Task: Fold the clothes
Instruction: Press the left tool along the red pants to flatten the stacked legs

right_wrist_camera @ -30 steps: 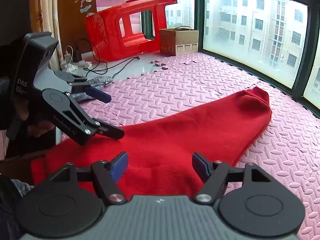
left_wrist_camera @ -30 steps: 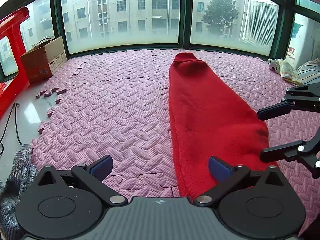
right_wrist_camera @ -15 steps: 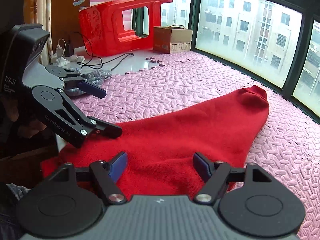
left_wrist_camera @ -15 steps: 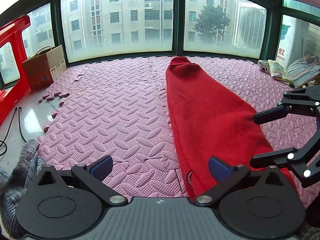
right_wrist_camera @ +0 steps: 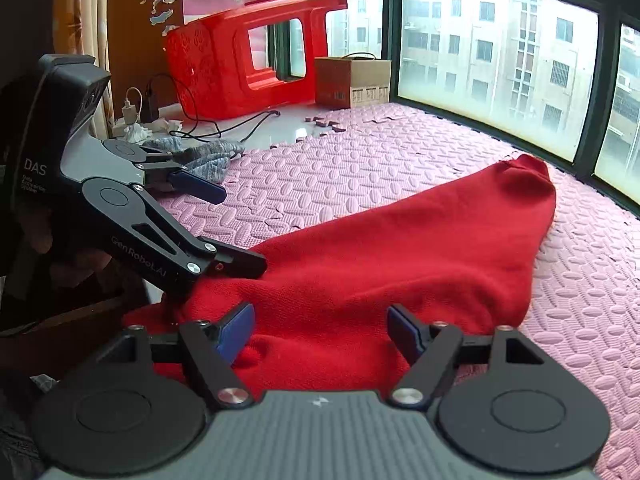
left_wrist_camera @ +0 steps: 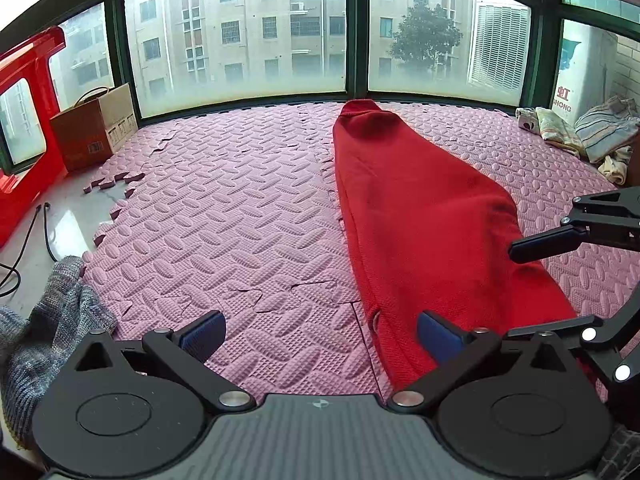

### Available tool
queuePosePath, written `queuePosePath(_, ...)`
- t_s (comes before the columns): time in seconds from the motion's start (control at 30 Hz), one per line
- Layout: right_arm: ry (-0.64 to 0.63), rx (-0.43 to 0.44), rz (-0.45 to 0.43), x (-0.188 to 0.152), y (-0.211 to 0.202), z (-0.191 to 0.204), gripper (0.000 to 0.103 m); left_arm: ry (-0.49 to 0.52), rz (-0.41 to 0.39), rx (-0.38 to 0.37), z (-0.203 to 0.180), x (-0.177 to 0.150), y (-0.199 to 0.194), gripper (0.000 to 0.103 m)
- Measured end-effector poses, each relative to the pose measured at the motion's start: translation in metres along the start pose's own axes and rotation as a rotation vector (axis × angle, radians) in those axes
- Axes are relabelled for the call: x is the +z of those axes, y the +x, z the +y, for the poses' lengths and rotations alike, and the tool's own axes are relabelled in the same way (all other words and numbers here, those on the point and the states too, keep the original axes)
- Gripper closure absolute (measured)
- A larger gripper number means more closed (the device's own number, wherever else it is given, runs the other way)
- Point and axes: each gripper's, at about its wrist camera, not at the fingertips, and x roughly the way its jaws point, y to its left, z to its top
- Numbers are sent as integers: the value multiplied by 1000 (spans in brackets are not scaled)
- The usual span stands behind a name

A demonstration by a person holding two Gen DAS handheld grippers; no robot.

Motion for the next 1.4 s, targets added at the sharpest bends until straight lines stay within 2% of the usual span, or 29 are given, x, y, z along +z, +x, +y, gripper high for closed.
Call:
queuePosePath(0.1, 21, 20, 9, -5, -6, -3, 28, 7, -8, -8, -2, 2, -3, 0)
queuePosePath(0.2, 57, 41, 49, -15, 0, -8, 28, 23, 20, 0, -5, -2, 6, 0)
queuePosePath(0.33, 72, 55, 36, -8, -8, -17, 28, 1, 23, -4, -2, 4, 5, 0)
queuePosePath(0.5, 81, 1, -11, 11, -6, -42, 28, -27, 11, 11, -1, 27, 14, 0)
queuePosePath(0.57, 102, -11, -3, 11, 1, -52, 28, -42, 8, 18, 0, 38, 20, 0)
queuePosePath(0.77, 171, -43, 30, 9, 26, -82, 30, -54, 63, 68, -2, 60, 60, 0)
queuePosePath(0.93, 169, -33, 56, 9, 25, -94, 31, -61, 140, 83, 7, 61, 87, 0)
queuePosePath(1.13, 175, -14, 16, 28, 29, -108, 31, -72, 108, 55, 5, 87, 96, 0)
queuePosePath(1.23, 204, -11, 36, 31, 45, -121, 31, -63, 113, 70, 4, 99, 115, 0)
queuePosePath(1.4, 234, 20, 89, 27, 56, -139, 40, -61, 161, 93, 13, 104, 143, 0)
